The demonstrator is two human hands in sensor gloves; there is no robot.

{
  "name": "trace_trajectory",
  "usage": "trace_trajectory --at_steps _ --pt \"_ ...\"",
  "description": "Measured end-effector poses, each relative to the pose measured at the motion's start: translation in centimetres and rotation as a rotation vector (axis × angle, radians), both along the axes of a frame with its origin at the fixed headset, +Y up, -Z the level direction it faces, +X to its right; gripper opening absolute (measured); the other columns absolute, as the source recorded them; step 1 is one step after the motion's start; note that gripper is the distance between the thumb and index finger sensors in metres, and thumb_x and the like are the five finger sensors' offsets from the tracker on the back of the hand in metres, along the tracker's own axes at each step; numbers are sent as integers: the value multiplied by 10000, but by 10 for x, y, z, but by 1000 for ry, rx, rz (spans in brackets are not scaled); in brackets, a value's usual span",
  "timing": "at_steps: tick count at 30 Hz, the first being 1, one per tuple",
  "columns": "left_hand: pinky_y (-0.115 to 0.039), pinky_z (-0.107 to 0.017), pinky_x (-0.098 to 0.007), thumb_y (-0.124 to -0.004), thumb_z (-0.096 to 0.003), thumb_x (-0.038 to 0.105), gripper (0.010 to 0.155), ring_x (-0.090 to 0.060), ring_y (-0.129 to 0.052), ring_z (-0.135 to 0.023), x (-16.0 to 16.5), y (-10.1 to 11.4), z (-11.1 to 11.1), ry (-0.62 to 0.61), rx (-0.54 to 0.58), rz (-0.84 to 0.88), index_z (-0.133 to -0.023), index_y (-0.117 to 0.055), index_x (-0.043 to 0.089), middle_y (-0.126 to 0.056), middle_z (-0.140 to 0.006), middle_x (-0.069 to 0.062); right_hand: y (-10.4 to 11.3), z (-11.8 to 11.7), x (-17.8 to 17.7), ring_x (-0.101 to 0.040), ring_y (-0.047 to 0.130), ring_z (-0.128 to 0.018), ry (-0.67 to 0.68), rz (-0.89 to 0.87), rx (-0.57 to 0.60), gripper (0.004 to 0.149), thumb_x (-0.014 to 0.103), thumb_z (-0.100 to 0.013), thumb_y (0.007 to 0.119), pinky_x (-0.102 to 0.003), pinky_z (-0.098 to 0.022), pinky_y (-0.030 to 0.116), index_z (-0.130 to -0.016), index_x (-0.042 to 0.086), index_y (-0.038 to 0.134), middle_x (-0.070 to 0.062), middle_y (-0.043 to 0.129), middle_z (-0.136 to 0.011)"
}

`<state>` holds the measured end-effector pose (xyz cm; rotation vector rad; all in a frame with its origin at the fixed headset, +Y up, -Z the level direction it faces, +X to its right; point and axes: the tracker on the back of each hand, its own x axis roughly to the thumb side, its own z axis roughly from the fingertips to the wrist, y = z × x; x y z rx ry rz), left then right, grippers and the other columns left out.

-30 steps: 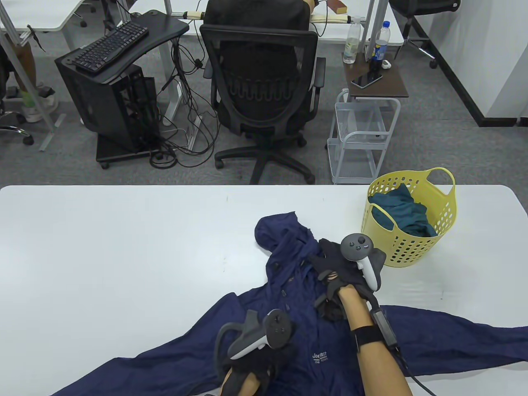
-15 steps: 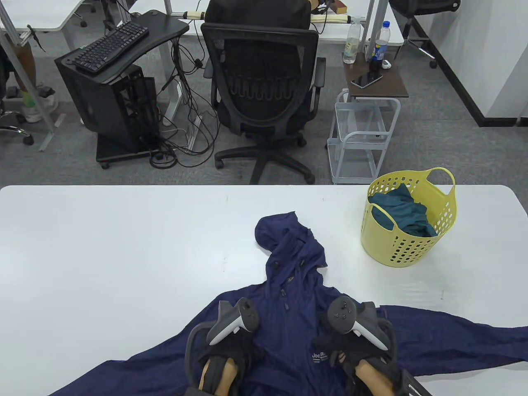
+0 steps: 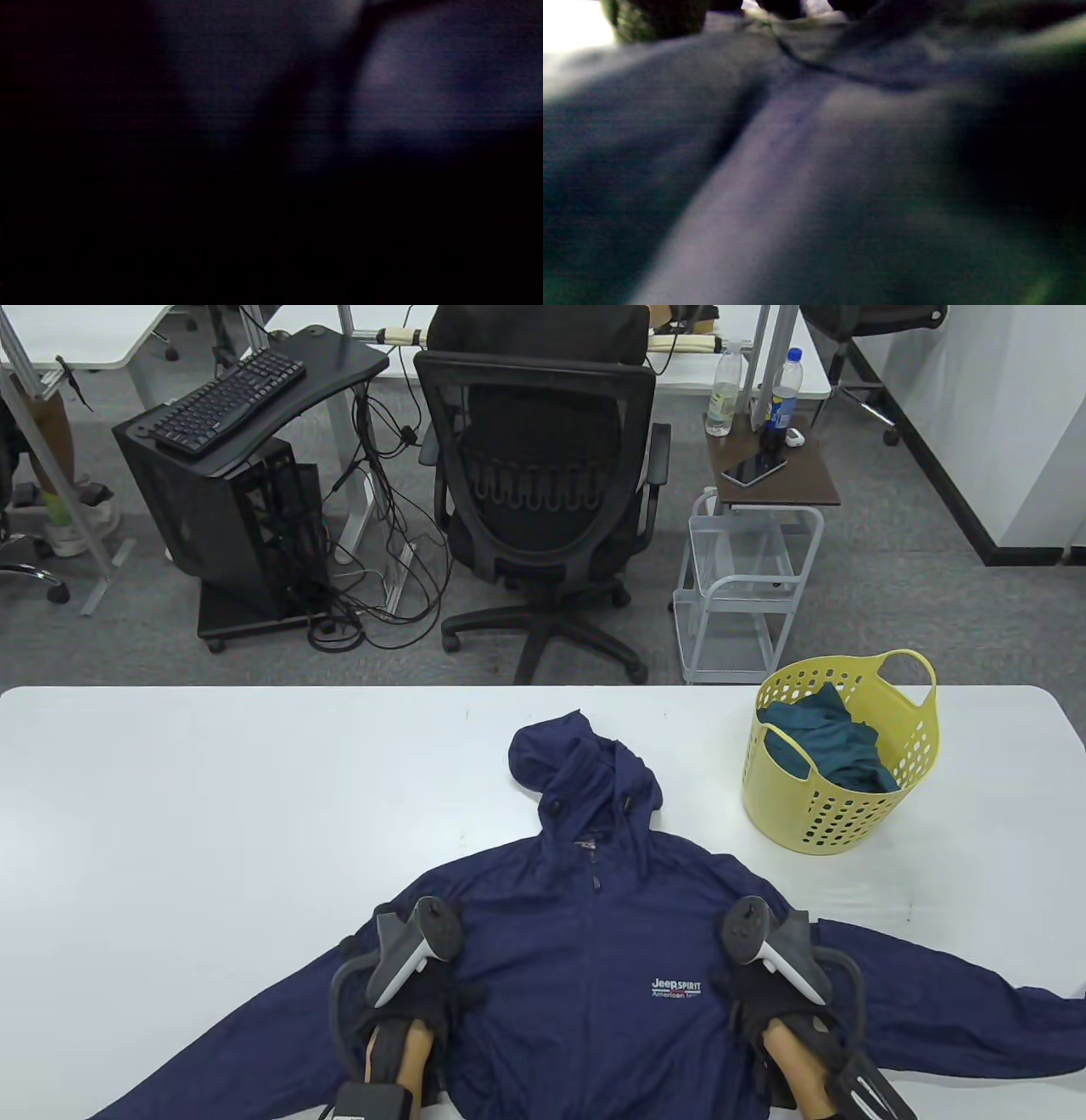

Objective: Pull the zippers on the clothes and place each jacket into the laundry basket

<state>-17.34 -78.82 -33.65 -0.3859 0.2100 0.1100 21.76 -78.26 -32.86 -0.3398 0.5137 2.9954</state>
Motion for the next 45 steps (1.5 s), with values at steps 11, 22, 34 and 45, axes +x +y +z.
trace_trajectory --at_steps 11,22,34,45 --pt "-648 -655 -565 -849 -339 500 515 -237 -955 -724 18 77 46 -179 -47 96 -835 -862 360 -971 -836 64 56 34 -16 -403 799 -875 128 -73 120 597 532 -455 841 -564 -634 655 -987 268 776 -40 769 -1065" --pt "-509 -698 -619 -915 -256 490 674 -293 -533 -1053 46 36 46 -272 -307 9 -912 -760 491 -603 -1119 87 29 46 -46 -454 685 -982 305 -103 -155 679 592 -477 768 -534 -621 729 -1061 258 676 -51 642 -1126" --pt "-107 -719 -643 -781 -242 663 902 -273 61 -1043 11 -3 22 -91 -382 46 -921 -188 670 61 -1108 193 4 28 -25 -304 152 -1076 313 -204 -306 984 625 -369 888 -584 -752 325 -1092 331 288 62 119 -1190" --pt "-202 -739 -641 -810 -251 586 868 -293 -40 -1071 -27 7 7 108 -119 -32 -972 -327 617 -111 -1178 125 5 -2 16 -326 134 -1086 117 36 -27 833 427 -353 806 -616 -765 280 -1056 419 360 129 227 -1196"
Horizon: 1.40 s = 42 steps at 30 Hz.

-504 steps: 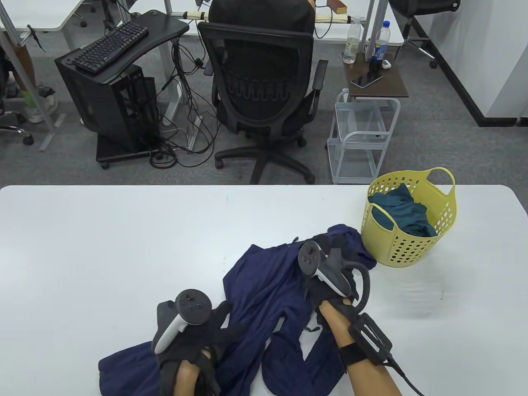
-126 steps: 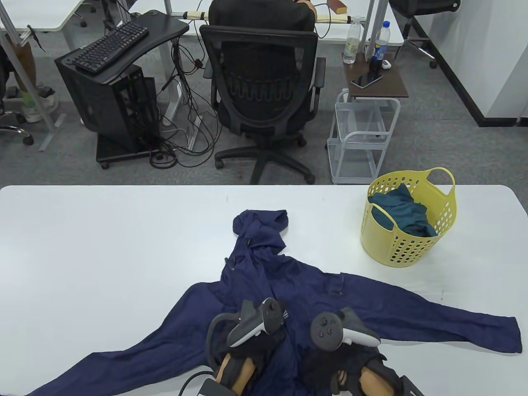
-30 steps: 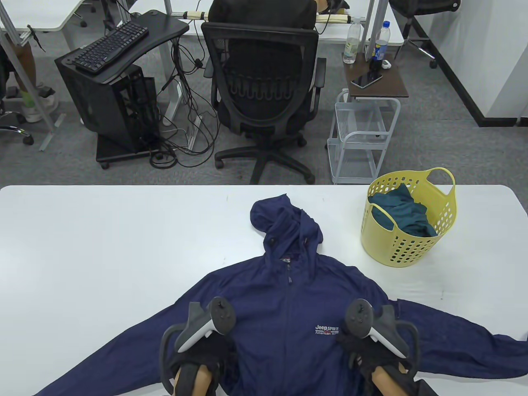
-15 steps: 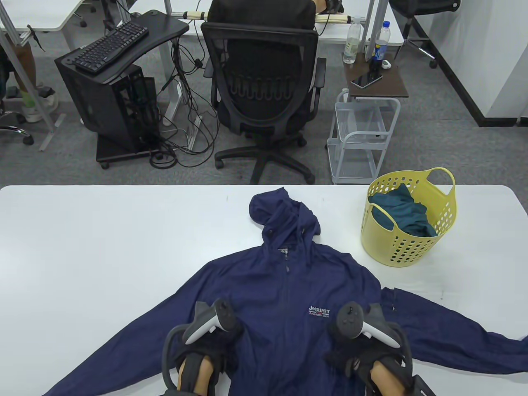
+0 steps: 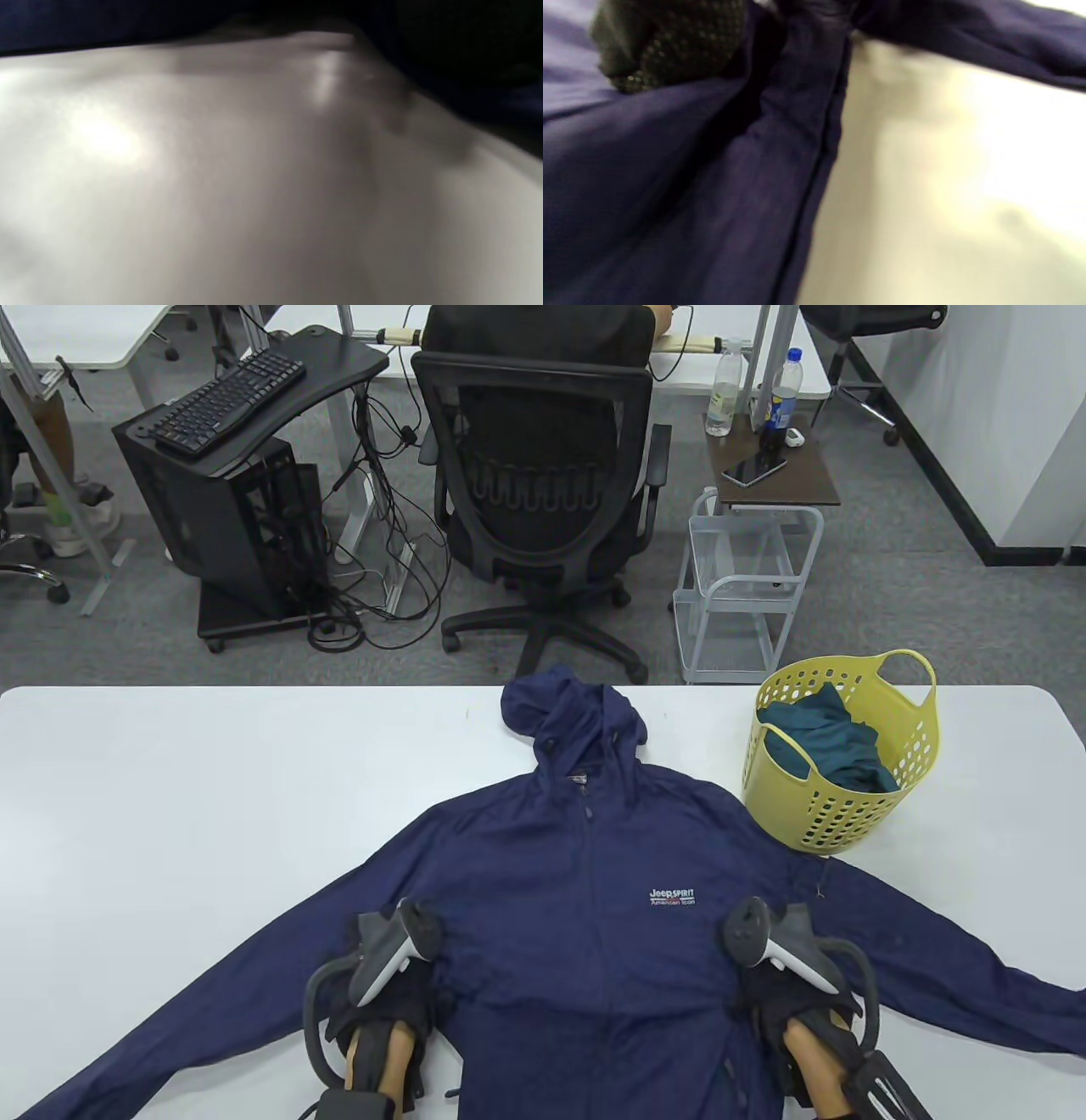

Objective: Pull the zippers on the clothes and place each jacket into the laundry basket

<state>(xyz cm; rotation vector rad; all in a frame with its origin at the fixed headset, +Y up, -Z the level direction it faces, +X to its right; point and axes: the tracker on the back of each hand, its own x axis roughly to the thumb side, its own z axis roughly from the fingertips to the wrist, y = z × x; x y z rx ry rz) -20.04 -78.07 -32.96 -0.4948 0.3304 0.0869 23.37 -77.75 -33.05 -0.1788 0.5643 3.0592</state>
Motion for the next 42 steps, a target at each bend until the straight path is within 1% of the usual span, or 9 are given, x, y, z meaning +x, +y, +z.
trace_trajectory --at_steps 8,15,20,23,25,28,29,36,42 --pt "-305 -742 -630 -804 -312 578 815 -302 -169 -1088 7 11 1 -5 139 -123 -991 -353 575 -245 -1194 105 3 5 -2 -342 294 -1096 32 4 50 768 479 -378 821 -612 -755 377 -1061 372 486 85 368 -1202" --pt "-341 -755 -627 -717 -365 596 674 -271 -256 -1115 58 37 13 -209 271 115 -984 -452 601 -355 -1201 156 16 16 -31 -366 393 -1089 161 -104 118 671 494 -458 797 -621 -739 439 -1066 338 558 39 465 -1202" --pt "-316 -775 -607 -720 -350 605 691 -196 -241 -1127 102 13 12 -424 62 55 -956 -389 651 -234 -1188 213 -1 19 -65 -386 312 -1091 316 -188 24 738 521 -448 792 -631 -747 385 -1081 355 451 41 332 -1212" --pt "-416 -754 -595 -763 -334 596 729 -223 -423 -1096 102 3 13 -451 -66 13 -961 -391 622 -301 -1184 158 -9 31 -80 -400 317 -1077 401 -121 -29 805 566 -433 757 -624 -742 405 -1088 331 353 16 256 -1204" --pt "-454 -740 -587 -749 -338 620 709 -246 -433 -1084 98 12 17 -430 -161 -18 -972 -433 603 -322 -1181 134 -6 40 -87 -418 333 -1064 433 -133 -48 848 570 -411 806 -617 -737 431 -1091 310 371 -8 263 -1201" --pt "-594 -689 -573 -716 -352 638 642 -282 -870 -895 92 40 18 -359 -108 -2 -974 -661 489 -809 -1051 54 -1 60 -104 -444 290 -1045 514 -97 -158 909 588 -404 831 -609 -740 429 -1095 302 314 -21 182 -1191" --pt "-588 -686 -586 -713 -362 628 633 -305 -871 -889 91 43 16 -334 -122 15 -970 -703 453 -903 -991 44 2 63 -108 -457 344 -1034 546 -96 -146 892 591 -399 831 -599 -735 457 -1094 292 358 -34 227 -1190" --pt "-542 -705 -608 -706 -375 598 645 -317 -702 -1007 103 71 -40 -177 176 12 -1001 -599 484 -724 -1110 73 19 58 -104 -414 534 -1016 487 -204 77 666 516 -456 769 -586 -705 547 -1052 278 588 -43 489 -1166" --pt "-531 -724 -595 -650 -397 533 585 -272 -579 -1069 139 63 -98 -221 265 -174 -976 -568 544 -632 -1139 142 15 48 -89 -417 529 -1023 420 -229 96 636 508 -465 759 -596 -709 539 -1042 279 622 -41 498 -1171"
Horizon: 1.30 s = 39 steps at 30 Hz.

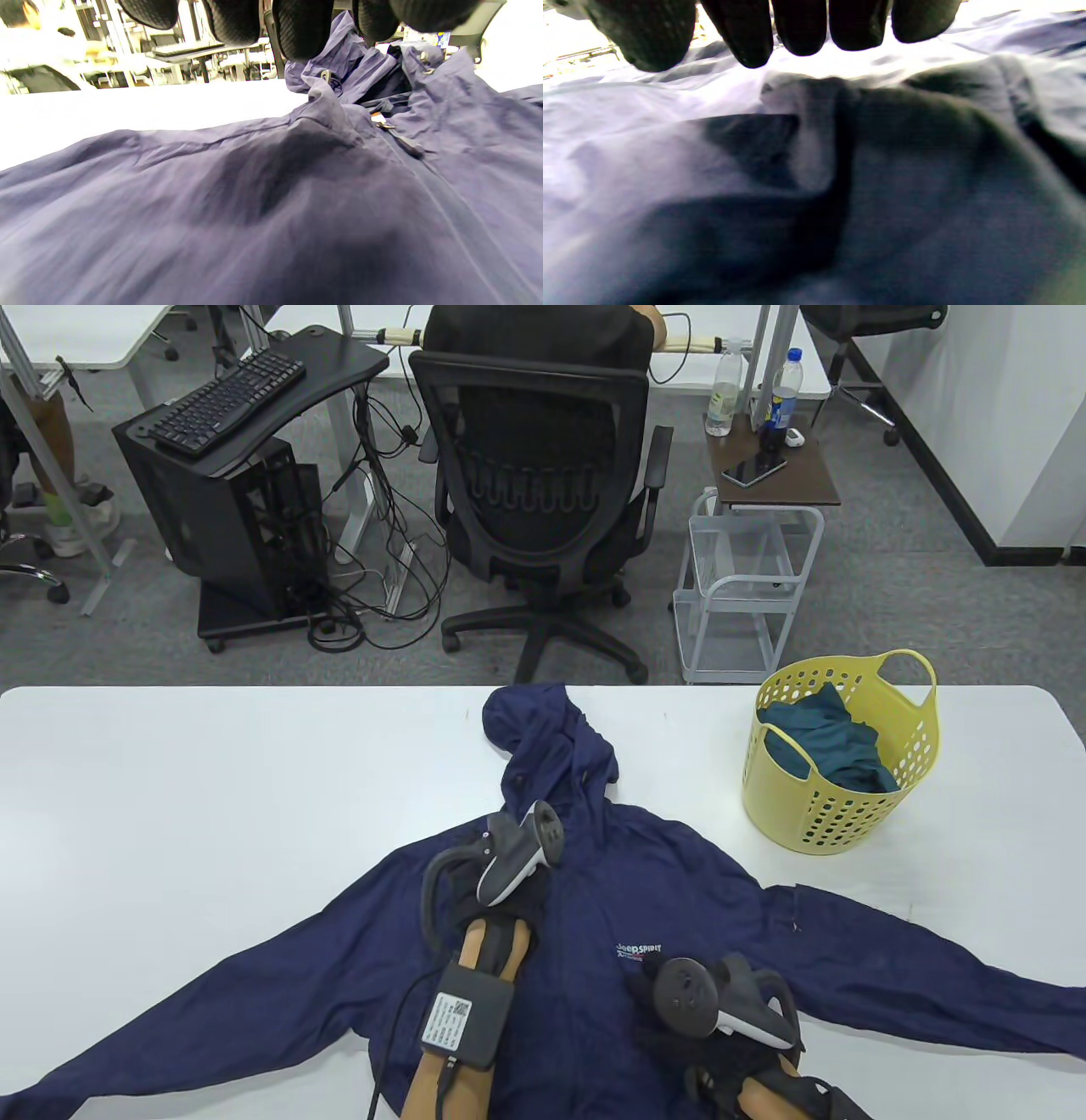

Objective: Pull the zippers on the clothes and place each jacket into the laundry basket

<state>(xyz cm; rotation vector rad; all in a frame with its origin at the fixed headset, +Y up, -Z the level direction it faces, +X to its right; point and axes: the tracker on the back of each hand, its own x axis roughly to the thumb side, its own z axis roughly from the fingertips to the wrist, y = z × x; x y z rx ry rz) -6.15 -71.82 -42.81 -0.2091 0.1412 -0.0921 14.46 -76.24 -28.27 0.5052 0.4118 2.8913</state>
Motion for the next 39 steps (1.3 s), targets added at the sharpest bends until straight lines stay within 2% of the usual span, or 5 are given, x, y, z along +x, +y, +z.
trace_trajectory --at_steps 12,22,27,31,39 --pt "-323 -776 -604 -589 -362 512 672 -259 -93 -1089 13 -61 -45 17 -147 -156 -1009 -411 471 -189 -1190 115 1 -7 9 -411 542 -1025 -42 -40 29 617 500 -468 755 -602 -710 538 -1033 275 650 -34 507 -1173" --pt "-554 -712 -581 -651 -333 457 468 -265 -509 -1052 0 -17 -17 -62 172 38 -791 -682 363 -708 -1038 85 1 -6 9 -408 553 -1024 -38 -41 38 612 501 -468 753 -602 -709 542 -1029 276 659 -32 517 -1171" --pt "-713 -638 -554 -714 -307 453 458 -146 -1033 -754 -12 12 9 -120 294 248 -755 -756 369 -1073 -658 159 0 -7 14 -406 570 -1021 -43 -60 45 607 503 -467 752 -604 -706 548 -1025 278 667 -29 535 -1167" --pt "-695 -650 -551 -735 -324 436 547 -89 -1024 -753 -18 18 32 -170 268 276 -864 -760 354 -1105 -544 219 -2 -9 16 -404 582 -1017 -54 -81 46 604 503 -467 752 -603 -703 555 -1022 276 674 -31 549 -1162" --pt "-634 -658 -614 -714 -356 462 456 -195 -917 -861 -32 4 74 -116 232 482 -789 -833 378 -1063 -648 207 -2 -9 18 -404 587 -1016 -59 -113 63 597 505 -469 750 -604 -703 557 -1017 277 684 -25 566 -1159"
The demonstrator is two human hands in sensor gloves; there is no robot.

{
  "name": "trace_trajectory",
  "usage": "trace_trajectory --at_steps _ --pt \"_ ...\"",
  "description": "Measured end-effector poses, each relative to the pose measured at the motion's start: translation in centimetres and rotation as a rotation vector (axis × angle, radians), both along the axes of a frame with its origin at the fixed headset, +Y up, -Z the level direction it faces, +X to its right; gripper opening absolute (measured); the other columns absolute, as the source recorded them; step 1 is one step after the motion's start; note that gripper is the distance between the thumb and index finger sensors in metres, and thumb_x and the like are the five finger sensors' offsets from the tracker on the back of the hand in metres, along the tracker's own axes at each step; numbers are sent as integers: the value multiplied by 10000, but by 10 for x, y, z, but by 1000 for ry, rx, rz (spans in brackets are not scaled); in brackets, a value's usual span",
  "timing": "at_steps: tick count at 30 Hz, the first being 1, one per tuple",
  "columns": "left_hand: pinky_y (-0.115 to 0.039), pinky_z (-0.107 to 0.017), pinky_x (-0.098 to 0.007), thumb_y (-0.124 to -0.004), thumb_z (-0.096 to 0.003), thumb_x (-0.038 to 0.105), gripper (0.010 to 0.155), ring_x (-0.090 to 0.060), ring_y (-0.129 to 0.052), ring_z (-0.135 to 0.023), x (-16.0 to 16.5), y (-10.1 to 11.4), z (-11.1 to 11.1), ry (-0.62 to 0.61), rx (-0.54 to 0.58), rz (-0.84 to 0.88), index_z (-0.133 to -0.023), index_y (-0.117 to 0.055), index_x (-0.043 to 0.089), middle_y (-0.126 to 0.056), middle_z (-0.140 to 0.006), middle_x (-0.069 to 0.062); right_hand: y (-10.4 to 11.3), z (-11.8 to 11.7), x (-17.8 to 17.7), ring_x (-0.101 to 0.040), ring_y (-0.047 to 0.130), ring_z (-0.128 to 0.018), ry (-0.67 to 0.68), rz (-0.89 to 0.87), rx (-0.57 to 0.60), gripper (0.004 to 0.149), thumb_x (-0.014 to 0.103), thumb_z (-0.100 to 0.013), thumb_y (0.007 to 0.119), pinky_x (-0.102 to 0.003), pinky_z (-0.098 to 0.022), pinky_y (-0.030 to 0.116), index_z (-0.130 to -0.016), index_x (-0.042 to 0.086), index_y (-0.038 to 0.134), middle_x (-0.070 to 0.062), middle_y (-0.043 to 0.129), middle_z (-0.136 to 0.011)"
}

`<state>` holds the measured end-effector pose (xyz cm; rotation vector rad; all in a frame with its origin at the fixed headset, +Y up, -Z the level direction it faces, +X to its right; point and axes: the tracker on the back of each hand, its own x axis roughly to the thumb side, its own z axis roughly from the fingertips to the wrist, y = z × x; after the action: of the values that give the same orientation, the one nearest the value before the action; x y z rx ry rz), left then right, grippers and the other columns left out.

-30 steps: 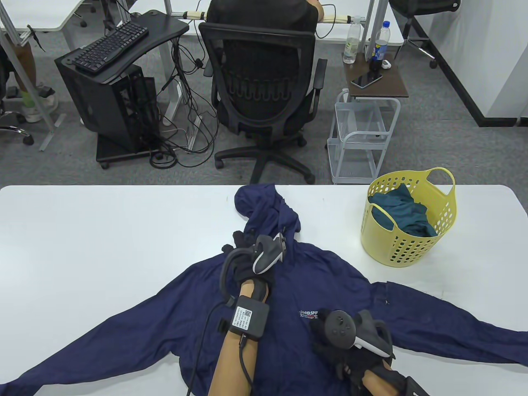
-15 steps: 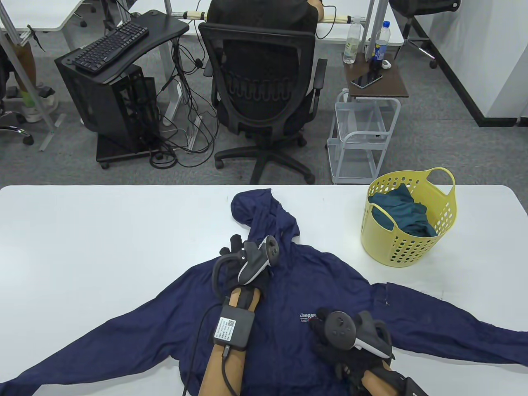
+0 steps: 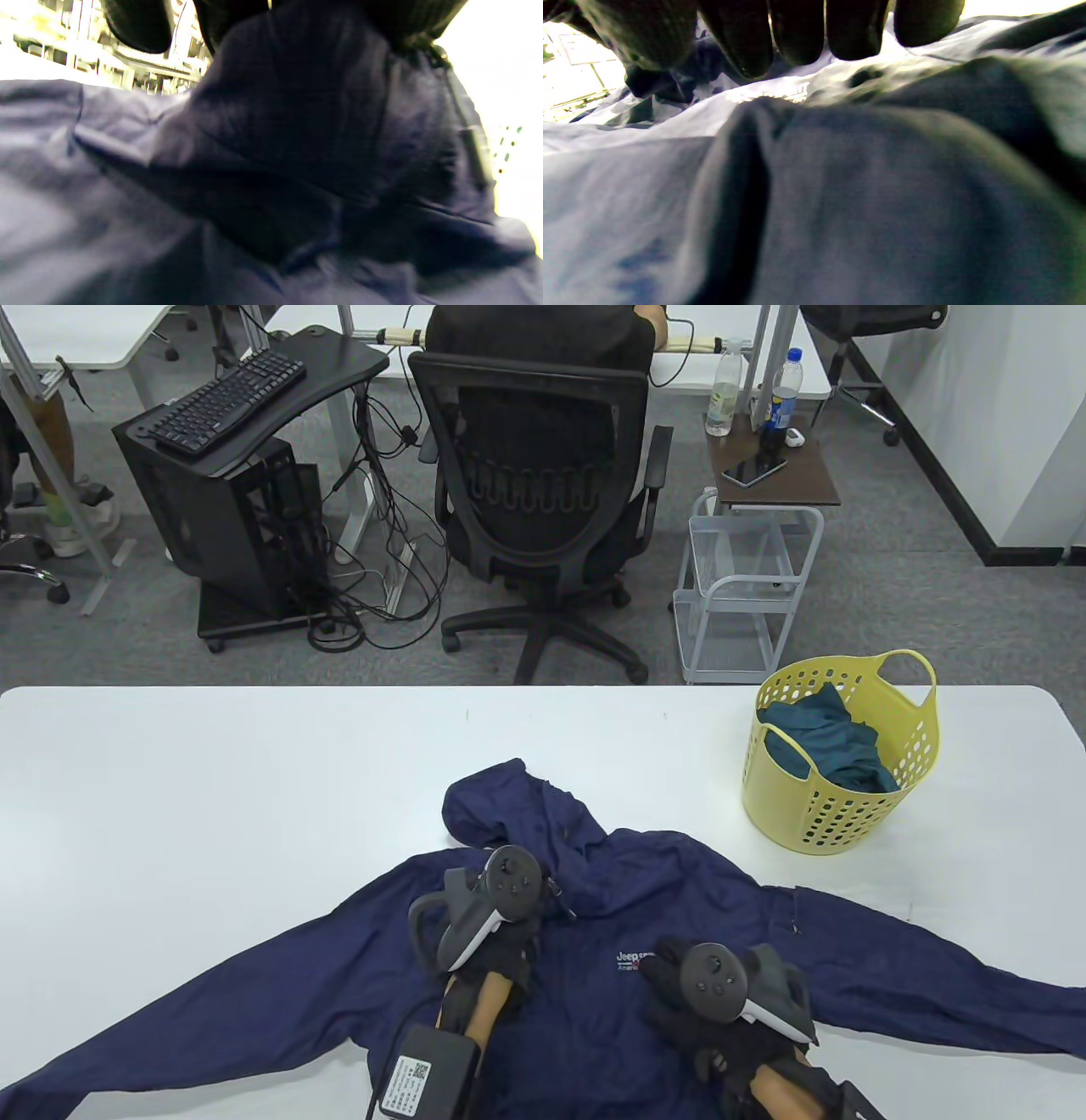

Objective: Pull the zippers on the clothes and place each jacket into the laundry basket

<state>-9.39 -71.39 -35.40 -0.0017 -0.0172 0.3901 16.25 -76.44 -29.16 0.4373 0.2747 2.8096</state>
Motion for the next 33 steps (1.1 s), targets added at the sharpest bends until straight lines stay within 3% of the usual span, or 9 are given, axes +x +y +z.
trace_trajectory --at_steps 5,9,15,21,27,33 --pt "-618 -657 -628 -709 -368 470 455 -246 -856 -904 -4 -12 10 -2 -6 140 -801 -818 384 -1022 -726 180 3 2 -1 -403 596 -1016 3 -35 30 592 512 -468 748 -606 -703 557 -1012 284 694 -16 602 -1150" --pt "-623 -655 -622 -707 -367 481 451 -249 -834 -919 -5 -19 15 -18 -8 139 -797 -821 404 -1007 -754 175 7 0 -5 -406 620 -1008 -37 -108 61 583 518 -474 752 -602 -697 575 -1007 286 711 -17 652 -1134" --pt "-628 -655 -612 -716 -364 493 445 -271 -793 -945 -8 -27 18 -15 -35 202 -784 -837 413 -981 -805 166 13 -17 -35 -390 739 -938 -126 -197 21 556 518 -469 786 -556 -653 654 -975 286 768 -15 759 -1077" --pt "-613 -657 -614 -731 -361 493 434 -315 -716 -977 -10 -33 20 12 -104 376 -763 -855 386 -940 -857 138 11 -38 -62 -375 759 -929 -220 -256 -26 613 566 -444 818 -541 -652 666 -986 292 739 1 768 -1064" --pt "-593 -659 -632 -766 -351 493 423 -333 -683 -993 -6 -28 24 -10 -111 368 -731 -900 366 -921 -882 127 4 -43 -70 -325 876 -834 -328 -379 -26 425 452 -439 889 -518 -614 722 -834 298 856 25 927 -883" --pt "-604 -661 -622 -757 -355 505 424 -319 -706 -985 -11 -33 22 31 -120 435 -736 -894 378 -926 -875 128 4 -37 -62 -300 916 -779 -305 -399 62 387 464 -462 841 -507 -598 738 -822 323 862 38 949 -844"
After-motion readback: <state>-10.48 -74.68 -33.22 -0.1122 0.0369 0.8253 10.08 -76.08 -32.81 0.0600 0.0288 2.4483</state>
